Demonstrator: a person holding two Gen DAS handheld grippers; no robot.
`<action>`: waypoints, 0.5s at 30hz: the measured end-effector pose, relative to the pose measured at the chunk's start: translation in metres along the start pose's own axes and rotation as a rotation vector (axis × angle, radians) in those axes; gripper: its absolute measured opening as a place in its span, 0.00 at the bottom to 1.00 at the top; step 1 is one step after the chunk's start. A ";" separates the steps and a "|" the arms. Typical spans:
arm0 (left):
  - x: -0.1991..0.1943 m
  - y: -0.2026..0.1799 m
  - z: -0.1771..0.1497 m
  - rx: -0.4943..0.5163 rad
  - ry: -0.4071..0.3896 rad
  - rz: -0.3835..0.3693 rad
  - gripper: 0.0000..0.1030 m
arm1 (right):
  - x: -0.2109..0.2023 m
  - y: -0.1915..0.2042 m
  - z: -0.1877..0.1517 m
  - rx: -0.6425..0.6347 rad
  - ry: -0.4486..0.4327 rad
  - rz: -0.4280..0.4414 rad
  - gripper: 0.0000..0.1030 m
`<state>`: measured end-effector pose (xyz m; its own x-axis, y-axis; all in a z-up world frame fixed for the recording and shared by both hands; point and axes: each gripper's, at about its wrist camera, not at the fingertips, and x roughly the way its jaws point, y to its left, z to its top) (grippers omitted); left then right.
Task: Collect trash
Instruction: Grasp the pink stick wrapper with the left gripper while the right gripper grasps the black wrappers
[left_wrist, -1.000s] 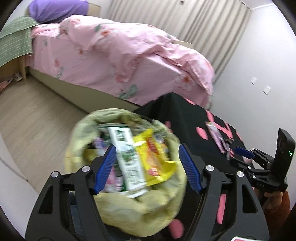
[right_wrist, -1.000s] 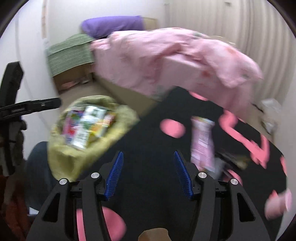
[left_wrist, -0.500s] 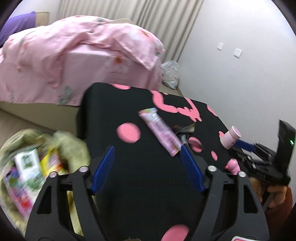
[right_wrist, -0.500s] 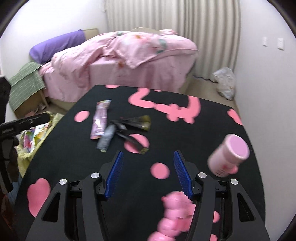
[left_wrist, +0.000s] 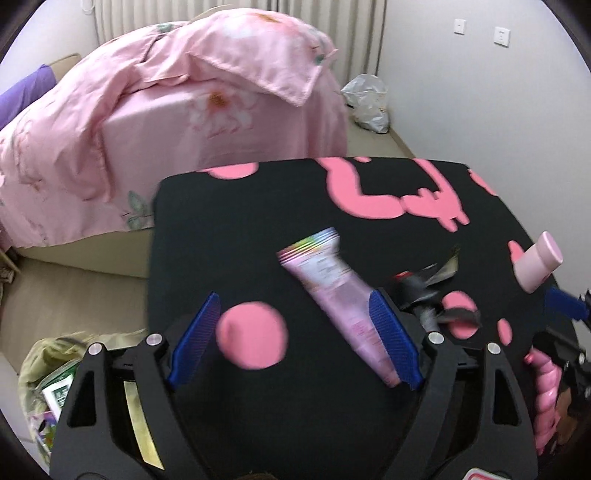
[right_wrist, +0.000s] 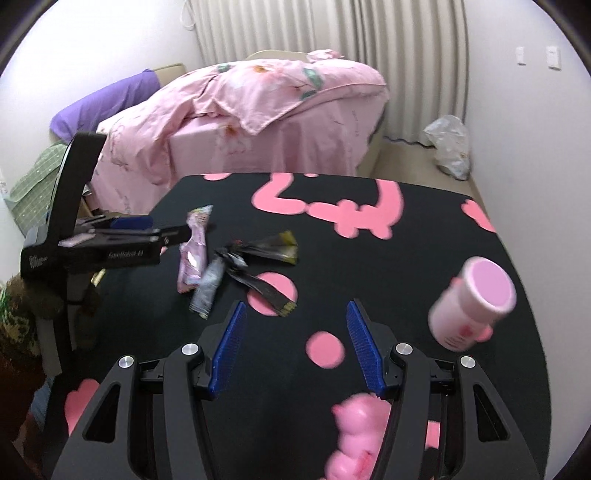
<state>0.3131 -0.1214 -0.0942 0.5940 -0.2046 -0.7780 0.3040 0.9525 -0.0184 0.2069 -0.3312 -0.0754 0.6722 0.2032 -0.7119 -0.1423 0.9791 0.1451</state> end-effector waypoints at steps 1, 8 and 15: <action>-0.002 0.004 -0.003 -0.006 -0.002 0.006 0.77 | 0.005 0.004 0.003 -0.005 0.002 0.012 0.52; -0.029 0.038 -0.017 -0.081 -0.036 -0.031 0.77 | 0.062 0.026 0.033 0.019 0.057 0.112 0.43; -0.044 0.042 -0.021 -0.087 -0.059 -0.054 0.77 | 0.092 0.034 0.036 0.009 0.150 0.170 0.30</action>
<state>0.2833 -0.0679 -0.0739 0.6221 -0.2666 -0.7361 0.2727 0.9551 -0.1155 0.2901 -0.2793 -0.1116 0.5234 0.3632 -0.7708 -0.2375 0.9309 0.2774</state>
